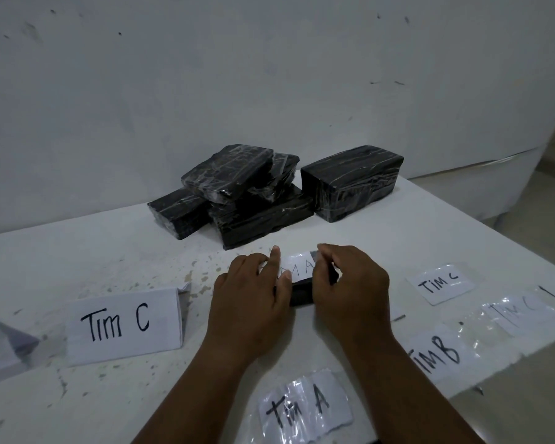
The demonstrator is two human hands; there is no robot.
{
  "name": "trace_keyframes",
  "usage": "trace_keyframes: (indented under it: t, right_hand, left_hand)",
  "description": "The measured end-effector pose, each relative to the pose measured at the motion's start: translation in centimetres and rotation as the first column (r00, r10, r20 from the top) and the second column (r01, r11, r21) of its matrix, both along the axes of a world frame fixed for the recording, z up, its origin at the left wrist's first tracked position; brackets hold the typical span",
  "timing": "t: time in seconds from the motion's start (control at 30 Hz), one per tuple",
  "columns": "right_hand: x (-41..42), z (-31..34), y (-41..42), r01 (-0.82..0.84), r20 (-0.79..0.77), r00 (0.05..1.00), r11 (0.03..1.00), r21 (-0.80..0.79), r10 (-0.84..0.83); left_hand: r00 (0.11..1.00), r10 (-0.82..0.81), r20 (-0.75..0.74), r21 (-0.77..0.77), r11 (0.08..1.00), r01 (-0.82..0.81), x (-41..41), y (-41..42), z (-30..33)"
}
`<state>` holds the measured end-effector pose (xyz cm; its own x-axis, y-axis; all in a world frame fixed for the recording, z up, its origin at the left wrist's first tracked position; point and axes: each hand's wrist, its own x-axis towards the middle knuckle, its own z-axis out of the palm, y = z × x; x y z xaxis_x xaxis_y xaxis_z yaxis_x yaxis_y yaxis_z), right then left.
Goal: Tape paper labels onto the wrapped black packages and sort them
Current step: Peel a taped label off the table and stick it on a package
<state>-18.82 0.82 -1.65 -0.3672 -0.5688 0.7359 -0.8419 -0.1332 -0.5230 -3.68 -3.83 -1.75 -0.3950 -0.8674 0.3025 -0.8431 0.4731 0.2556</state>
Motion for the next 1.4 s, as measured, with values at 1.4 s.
trace_keyframes:
  t: [1.4]
  right_hand:
    - [0.7, 3.6, -0.1, 0.083, -0.085, 0.996, 0.687, 0.722, -0.031]
  left_hand:
    - [0.999, 0.003, -0.045, 0.096, 0.995, 0.001, -0.1, 0.6, 0.4]
